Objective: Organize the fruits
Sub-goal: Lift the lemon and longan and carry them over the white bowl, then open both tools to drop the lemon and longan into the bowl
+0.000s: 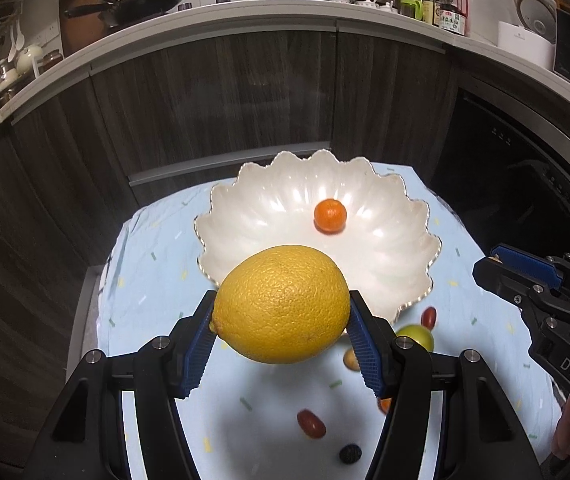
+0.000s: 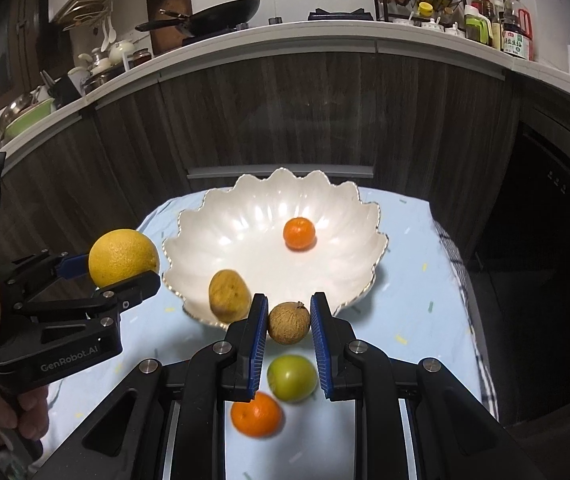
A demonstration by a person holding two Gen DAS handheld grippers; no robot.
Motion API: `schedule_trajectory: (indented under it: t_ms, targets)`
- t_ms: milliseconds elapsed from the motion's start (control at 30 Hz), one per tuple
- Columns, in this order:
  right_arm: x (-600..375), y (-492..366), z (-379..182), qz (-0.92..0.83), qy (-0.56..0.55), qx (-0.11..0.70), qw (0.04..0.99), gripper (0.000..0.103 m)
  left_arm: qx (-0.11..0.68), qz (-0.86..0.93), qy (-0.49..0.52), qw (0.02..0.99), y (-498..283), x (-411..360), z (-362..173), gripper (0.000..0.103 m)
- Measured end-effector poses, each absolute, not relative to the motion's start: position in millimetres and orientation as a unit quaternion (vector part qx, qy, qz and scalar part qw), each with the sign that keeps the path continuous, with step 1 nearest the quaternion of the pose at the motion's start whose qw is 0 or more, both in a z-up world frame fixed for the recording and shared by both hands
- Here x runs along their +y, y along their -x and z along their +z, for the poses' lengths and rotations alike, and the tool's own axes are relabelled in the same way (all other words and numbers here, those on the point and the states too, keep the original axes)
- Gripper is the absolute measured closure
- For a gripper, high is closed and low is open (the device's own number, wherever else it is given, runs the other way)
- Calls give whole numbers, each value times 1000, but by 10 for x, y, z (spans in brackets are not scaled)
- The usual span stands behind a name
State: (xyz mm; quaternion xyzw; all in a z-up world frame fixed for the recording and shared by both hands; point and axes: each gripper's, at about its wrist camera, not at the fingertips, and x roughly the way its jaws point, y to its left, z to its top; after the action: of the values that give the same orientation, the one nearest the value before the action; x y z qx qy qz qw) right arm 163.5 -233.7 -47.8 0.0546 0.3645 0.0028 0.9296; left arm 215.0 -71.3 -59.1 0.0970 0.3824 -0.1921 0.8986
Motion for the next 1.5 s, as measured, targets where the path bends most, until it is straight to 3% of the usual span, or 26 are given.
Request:
schedule_trajectory:
  t_ms: [1500]
  targets:
    - [-2573, -2502, -922, -16, -67, 403, 913, 80, 415, -170, -86, 890, -2967, -932, -1081, 41]
